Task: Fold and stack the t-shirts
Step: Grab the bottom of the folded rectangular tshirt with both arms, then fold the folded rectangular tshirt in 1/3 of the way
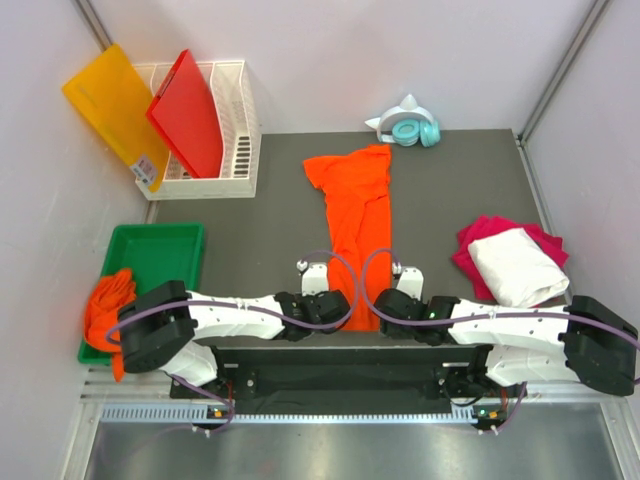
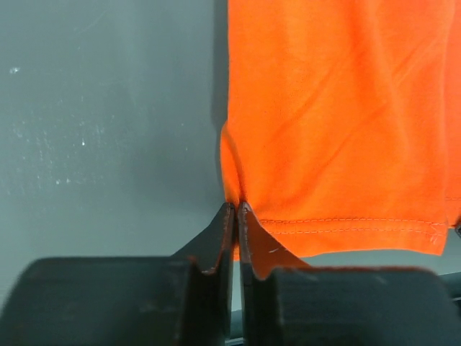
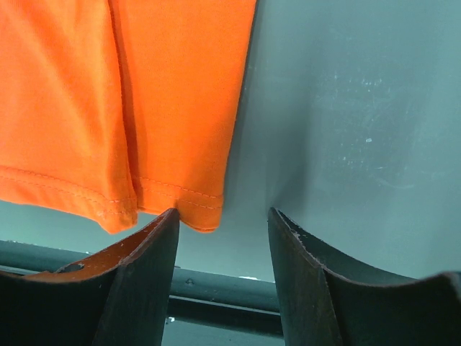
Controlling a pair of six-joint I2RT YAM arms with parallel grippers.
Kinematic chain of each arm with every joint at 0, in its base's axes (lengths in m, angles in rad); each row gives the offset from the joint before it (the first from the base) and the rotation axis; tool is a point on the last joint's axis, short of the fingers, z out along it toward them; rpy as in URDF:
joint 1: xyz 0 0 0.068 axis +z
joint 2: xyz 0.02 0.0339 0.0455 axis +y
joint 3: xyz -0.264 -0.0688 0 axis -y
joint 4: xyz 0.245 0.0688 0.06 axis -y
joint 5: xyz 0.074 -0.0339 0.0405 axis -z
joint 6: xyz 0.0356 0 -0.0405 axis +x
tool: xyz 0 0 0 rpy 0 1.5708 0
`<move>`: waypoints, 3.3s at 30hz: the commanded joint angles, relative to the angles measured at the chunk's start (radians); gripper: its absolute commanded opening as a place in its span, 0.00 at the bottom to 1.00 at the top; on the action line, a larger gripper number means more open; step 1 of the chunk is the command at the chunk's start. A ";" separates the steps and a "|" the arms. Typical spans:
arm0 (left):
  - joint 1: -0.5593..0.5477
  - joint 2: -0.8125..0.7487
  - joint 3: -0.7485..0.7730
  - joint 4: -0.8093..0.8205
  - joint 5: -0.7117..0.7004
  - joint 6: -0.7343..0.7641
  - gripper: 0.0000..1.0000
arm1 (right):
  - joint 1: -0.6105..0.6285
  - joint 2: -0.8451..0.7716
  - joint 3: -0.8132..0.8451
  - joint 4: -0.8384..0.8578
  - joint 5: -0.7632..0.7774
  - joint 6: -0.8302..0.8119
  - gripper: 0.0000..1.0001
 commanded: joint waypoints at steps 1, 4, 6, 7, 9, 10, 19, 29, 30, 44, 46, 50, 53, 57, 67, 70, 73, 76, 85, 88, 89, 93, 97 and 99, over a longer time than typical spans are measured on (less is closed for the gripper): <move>-0.019 -0.003 -0.029 -0.060 0.058 -0.034 0.00 | 0.015 0.009 -0.014 -0.029 0.029 0.002 0.53; -0.027 0.003 -0.024 -0.060 0.054 -0.040 0.00 | 0.015 0.007 -0.024 -0.014 0.024 -0.001 0.42; -0.030 0.011 -0.018 -0.060 0.054 -0.041 0.00 | 0.015 0.012 -0.033 -0.005 0.015 -0.003 0.37; -0.033 0.014 -0.015 -0.061 0.054 -0.041 0.00 | 0.015 0.012 -0.034 0.003 0.012 -0.003 0.34; -0.036 0.018 -0.009 -0.060 0.052 -0.043 0.00 | 0.015 0.016 -0.042 0.006 0.007 -0.003 0.32; -0.038 0.026 -0.006 -0.061 0.052 -0.043 0.00 | 0.015 0.015 -0.045 0.008 0.006 -0.003 0.32; -0.044 0.046 0.014 -0.073 0.049 -0.044 0.00 | 0.015 0.010 -0.034 0.020 0.026 -0.015 0.48; -0.045 0.034 0.013 -0.078 0.046 -0.047 0.00 | 0.015 0.115 -0.007 0.054 -0.017 -0.043 0.26; -0.045 0.031 0.013 -0.078 0.046 -0.047 0.00 | 0.015 0.121 -0.011 0.054 -0.025 -0.043 0.25; -0.056 0.005 0.011 -0.092 0.026 -0.046 0.00 | 0.035 0.061 -0.016 -0.038 0.003 0.028 0.00; -0.070 -0.008 0.019 -0.116 0.015 -0.050 0.00 | 0.043 0.049 -0.016 -0.058 0.009 0.043 0.00; -0.104 -0.029 0.026 -0.156 -0.018 -0.075 0.00 | 0.082 0.038 -0.016 -0.077 0.018 0.071 0.00; -0.157 -0.048 0.033 -0.188 -0.032 -0.109 0.00 | 0.121 0.039 -0.004 -0.106 0.032 0.104 0.00; -0.226 -0.057 0.039 -0.227 -0.052 -0.165 0.00 | 0.193 0.030 0.010 -0.162 0.052 0.161 0.00; -0.286 -0.104 0.132 -0.366 -0.193 -0.235 0.00 | 0.234 -0.102 0.130 -0.357 0.200 0.207 0.00; -0.286 -0.147 0.166 -0.402 -0.259 -0.228 0.00 | 0.219 -0.119 0.205 -0.405 0.253 0.186 0.00; -0.286 -0.164 0.200 -0.440 -0.304 -0.228 0.00 | 0.190 -0.120 0.245 -0.416 0.285 0.148 0.00; -0.285 -0.173 0.237 -0.481 -0.356 -0.227 0.00 | 0.155 -0.128 0.271 -0.414 0.300 0.111 0.00; -0.197 -0.209 0.281 -0.503 -0.426 -0.152 0.00 | -0.028 -0.120 0.317 -0.316 0.300 -0.102 0.00; -0.129 -0.218 0.277 -0.440 -0.414 -0.072 0.00 | -0.111 -0.100 0.346 -0.244 0.280 -0.197 0.00; -0.108 -0.219 0.274 -0.417 -0.408 -0.045 0.00 | -0.129 -0.093 0.354 -0.230 0.276 -0.222 0.00; 0.019 -0.201 0.277 -0.298 -0.355 0.118 0.00 | -0.242 -0.021 0.413 -0.161 0.241 -0.340 0.00; 0.123 -0.155 0.319 -0.202 -0.309 0.232 0.00 | -0.348 0.065 0.487 -0.097 0.182 -0.403 0.00; 0.181 -0.123 0.339 -0.144 -0.290 0.297 0.00 | -0.399 0.117 0.538 -0.081 0.150 -0.424 0.00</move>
